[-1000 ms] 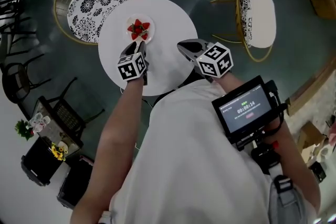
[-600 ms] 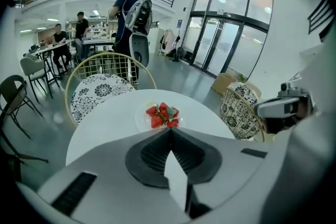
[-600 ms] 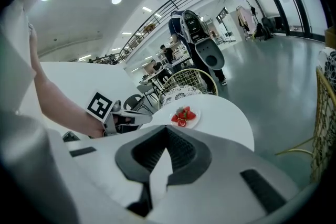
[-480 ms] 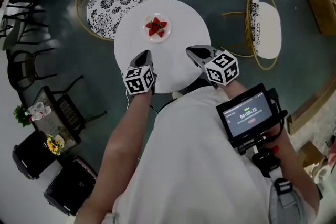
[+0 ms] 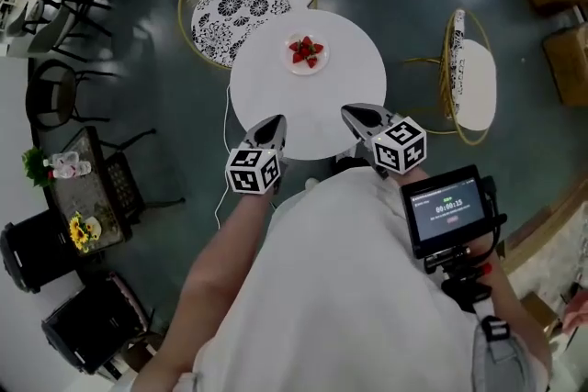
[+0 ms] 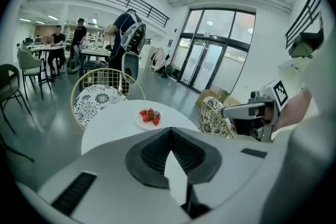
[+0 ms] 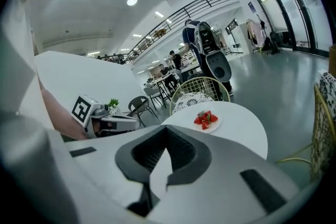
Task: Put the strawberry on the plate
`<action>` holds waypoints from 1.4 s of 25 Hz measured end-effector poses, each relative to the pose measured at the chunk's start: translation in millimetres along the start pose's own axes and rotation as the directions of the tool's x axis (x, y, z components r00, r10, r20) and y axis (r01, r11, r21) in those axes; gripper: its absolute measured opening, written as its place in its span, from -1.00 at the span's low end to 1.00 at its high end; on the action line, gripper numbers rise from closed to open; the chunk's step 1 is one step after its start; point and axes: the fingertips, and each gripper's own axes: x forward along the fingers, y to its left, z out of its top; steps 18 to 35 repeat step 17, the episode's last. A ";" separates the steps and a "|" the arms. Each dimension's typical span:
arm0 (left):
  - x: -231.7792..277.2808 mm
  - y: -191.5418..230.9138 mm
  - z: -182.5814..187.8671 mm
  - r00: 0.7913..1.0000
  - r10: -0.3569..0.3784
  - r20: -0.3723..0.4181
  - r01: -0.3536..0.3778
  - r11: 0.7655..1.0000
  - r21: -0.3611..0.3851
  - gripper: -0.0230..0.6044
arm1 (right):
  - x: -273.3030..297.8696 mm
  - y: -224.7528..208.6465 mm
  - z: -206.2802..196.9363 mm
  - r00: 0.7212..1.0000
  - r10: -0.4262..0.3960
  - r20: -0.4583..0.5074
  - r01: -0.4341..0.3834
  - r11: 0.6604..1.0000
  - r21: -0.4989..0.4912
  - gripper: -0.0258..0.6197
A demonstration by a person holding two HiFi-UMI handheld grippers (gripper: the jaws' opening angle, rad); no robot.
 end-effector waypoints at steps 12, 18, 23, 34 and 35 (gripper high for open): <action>-64.1 -5.2 -43.9 0.999 -0.019 0.039 0.019 1.000 -0.010 -0.91 | -13.4 56.6 -10.9 0.999 0.019 0.034 -0.017 0.998 -0.053 -0.91; -67.0 -6.7 -59.6 0.999 -0.022 0.030 0.022 1.000 -0.005 -0.91 | -14.2 67.0 -21.6 0.999 0.031 0.035 -0.029 0.998 -0.059 -0.91; -67.0 -6.7 -59.6 0.999 -0.022 0.030 0.022 1.000 -0.005 -0.91 | -14.2 67.0 -21.6 0.999 0.031 0.035 -0.029 0.998 -0.059 -0.91; -67.0 -6.7 -59.6 0.999 -0.022 0.030 0.022 1.000 -0.005 -0.91 | -14.2 67.0 -21.6 0.999 0.031 0.035 -0.029 0.998 -0.059 -0.91; -67.0 -6.7 -59.6 0.999 -0.022 0.030 0.022 1.000 -0.005 -0.91 | -14.2 67.0 -21.6 0.999 0.031 0.035 -0.029 0.998 -0.059 -0.91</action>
